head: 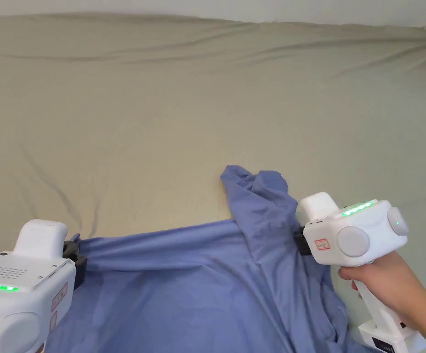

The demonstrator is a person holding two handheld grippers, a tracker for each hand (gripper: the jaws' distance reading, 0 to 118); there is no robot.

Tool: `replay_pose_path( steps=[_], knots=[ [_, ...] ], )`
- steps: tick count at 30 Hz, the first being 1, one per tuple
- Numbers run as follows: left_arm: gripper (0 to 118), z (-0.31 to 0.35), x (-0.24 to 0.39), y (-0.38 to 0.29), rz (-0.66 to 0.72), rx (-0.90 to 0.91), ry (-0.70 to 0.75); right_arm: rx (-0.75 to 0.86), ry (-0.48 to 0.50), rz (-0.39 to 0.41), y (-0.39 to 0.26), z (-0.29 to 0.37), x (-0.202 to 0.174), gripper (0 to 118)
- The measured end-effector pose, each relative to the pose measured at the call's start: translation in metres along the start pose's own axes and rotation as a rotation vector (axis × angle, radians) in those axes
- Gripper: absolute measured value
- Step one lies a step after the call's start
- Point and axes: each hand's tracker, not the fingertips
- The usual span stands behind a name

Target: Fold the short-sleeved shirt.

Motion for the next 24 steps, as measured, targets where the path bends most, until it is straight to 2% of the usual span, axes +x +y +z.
replay_pose_path(
  steps=[1, 2, 4, 8, 15, 18, 22, 24],
  knots=[
    [0, -0.002, -0.002, -0.002, 0.005, -0.009, 0.006, -0.022, -0.107, 0.040, -0.005, 0.001, -0.006, 1],
    [0, -0.002, -0.003, -0.002, 0.008, -0.012, 0.009, -0.037, -0.100, 0.088, 0.001, -0.006, 0.003, 1],
    [0, 0.003, -0.008, -0.001, 0.029, -0.006, 0.015, -0.022, -0.064, 0.043, 0.001, -0.001, 0.016, 1],
    [0, 0.022, -0.018, 0.008, 0.061, 0.040, 0.041, 0.046, -0.109, -0.058, -0.022, 0.043, 0.035, 1],
    [0, 0.078, -0.040, 0.035, 0.095, 0.177, 0.116, 0.218, -0.240, -0.139, -0.038, 0.143, 0.062, 1],
    [0, 0.106, -0.051, 0.048, 0.107, 0.233, 0.136, 0.307, -0.268, -0.179, -0.046, 0.187, 0.071, 1],
    [0, 0.149, -0.067, 0.064, 0.120, 0.333, 0.190, 0.449, -0.378, -0.191, -0.053, 0.254, 0.067, 1],
    [0, 0.173, -0.074, 0.071, 0.143, 0.388, 0.195, 0.527, -0.397, -0.209, -0.055, 0.285, 0.065, 1]
  ],
)
